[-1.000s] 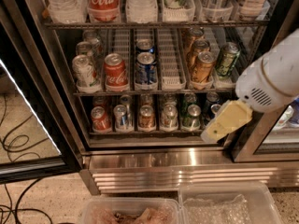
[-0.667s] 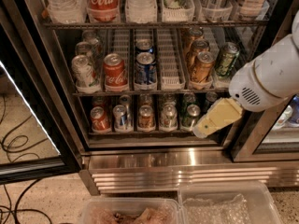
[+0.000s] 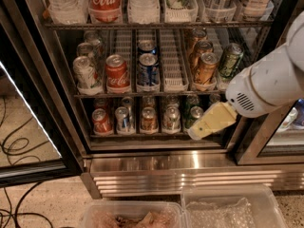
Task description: Pick pepsi can from middle shelf of fridge
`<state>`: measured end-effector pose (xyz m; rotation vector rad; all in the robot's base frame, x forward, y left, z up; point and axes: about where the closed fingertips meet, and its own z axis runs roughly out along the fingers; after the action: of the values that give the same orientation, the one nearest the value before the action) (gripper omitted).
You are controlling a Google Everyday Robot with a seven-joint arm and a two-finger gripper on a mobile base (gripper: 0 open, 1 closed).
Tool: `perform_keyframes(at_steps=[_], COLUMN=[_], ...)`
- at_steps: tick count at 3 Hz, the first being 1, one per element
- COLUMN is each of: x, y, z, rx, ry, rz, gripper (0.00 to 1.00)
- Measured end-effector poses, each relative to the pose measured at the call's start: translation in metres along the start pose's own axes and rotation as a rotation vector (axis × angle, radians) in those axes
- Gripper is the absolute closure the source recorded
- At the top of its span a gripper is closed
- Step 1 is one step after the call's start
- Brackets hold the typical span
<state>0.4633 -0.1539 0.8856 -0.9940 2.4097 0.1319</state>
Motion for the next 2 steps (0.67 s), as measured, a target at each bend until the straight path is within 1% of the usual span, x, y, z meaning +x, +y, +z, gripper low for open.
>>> perform_keyframes(at_steps=[1,2], x=[-0.006,-0.023], y=[0.013,0.013], z=[0.016,0.034], rx=[0.032,0.011], ry=[-0.07,-0.135], rz=[0.143,0.259], gripper=[0.0,0.0])
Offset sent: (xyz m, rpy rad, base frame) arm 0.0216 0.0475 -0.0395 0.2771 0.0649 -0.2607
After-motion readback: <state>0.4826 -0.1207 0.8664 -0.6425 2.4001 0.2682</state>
